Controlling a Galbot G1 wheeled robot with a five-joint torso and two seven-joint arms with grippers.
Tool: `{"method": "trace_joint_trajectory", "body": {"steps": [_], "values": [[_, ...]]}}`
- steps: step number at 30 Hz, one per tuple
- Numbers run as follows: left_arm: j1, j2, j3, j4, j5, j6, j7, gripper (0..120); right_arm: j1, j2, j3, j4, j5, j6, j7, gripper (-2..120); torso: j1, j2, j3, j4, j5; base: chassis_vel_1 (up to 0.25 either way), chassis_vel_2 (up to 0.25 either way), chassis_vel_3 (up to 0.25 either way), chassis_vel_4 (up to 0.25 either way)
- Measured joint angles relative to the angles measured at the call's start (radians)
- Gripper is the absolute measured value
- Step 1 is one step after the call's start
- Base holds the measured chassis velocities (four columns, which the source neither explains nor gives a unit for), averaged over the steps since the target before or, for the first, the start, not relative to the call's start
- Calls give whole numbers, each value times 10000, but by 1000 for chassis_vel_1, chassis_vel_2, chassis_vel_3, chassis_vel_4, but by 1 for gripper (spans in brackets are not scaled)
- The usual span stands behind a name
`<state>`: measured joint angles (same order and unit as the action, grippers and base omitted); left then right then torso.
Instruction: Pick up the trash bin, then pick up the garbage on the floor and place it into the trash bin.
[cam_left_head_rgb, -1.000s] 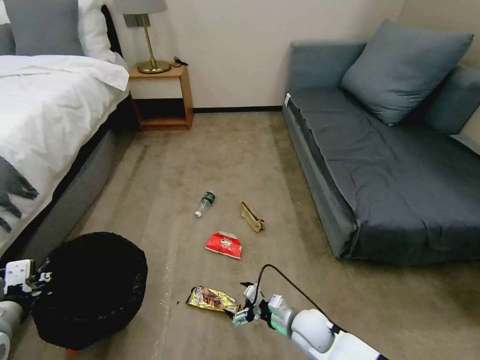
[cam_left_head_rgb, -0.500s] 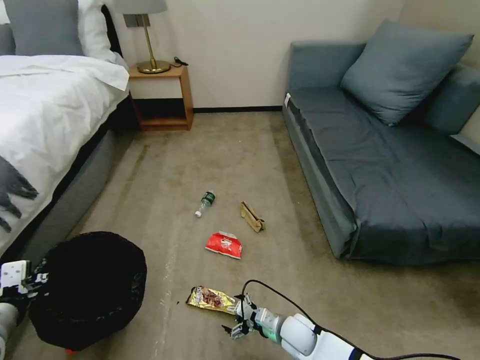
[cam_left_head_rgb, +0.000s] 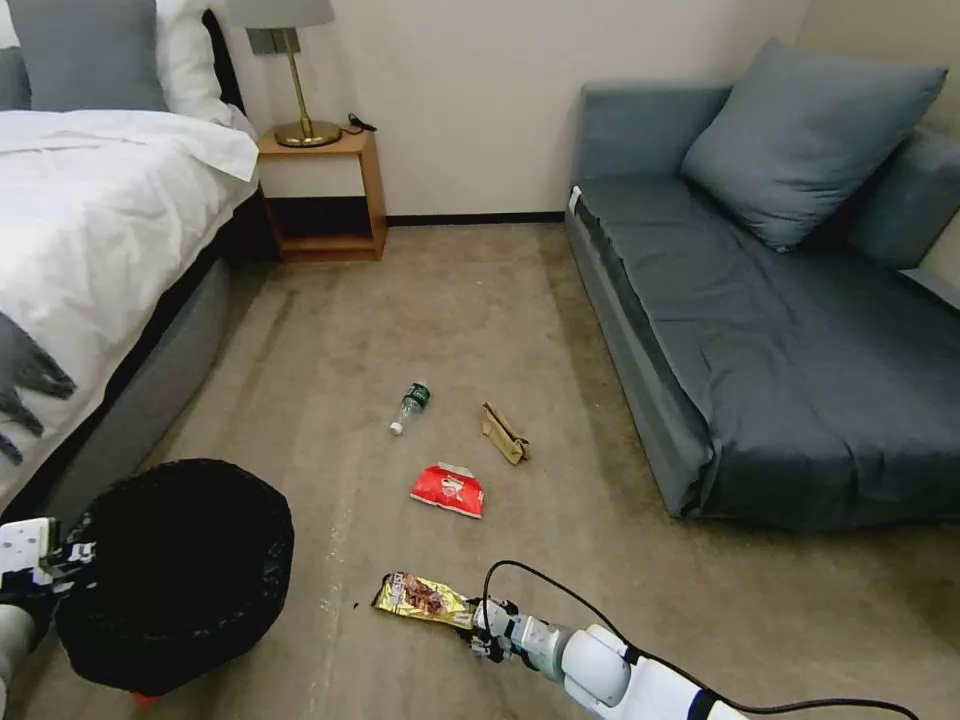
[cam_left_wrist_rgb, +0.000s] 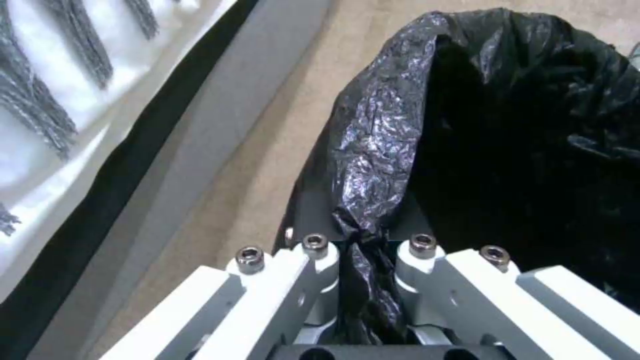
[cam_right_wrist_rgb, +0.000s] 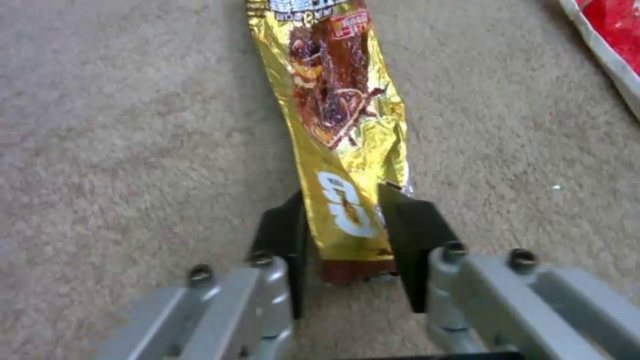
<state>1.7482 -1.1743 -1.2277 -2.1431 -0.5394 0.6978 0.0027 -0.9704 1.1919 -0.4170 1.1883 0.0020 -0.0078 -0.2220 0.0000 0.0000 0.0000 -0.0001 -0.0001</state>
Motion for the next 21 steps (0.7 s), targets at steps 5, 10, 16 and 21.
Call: {"method": "trace_joint_trajectory", "body": {"steps": [5, 10, 16, 21], "values": [[38, -34, -28, -17, -47, -12, 0, 6, -73, 24, 50, 29, 71, 5, 27, 7, 0, 0, 0, 1, 0, 0, 0, 0, 0], [25, -38, -32, -19, -82, -15, 0, 6, -212, 47, 205, 94, 183, 50, 118, 0, 0, 0, 0, 0, 1, 0, 0, 0, 0], [-12, -43, -12, -18, -115, -16, -6, 6, -474, -63, 626, 588, 656, 36, 231, 0, 0, 0, 0, 0, 2, 0, 0, 0, 0], [-49, -73, 27, -18, -141, -15, -12, 6, -784, -376, 1253, 1469, 1351, -30, 343, 0, 0, 0, 0, -1, 1, 0, 0, 0, 0]]}}
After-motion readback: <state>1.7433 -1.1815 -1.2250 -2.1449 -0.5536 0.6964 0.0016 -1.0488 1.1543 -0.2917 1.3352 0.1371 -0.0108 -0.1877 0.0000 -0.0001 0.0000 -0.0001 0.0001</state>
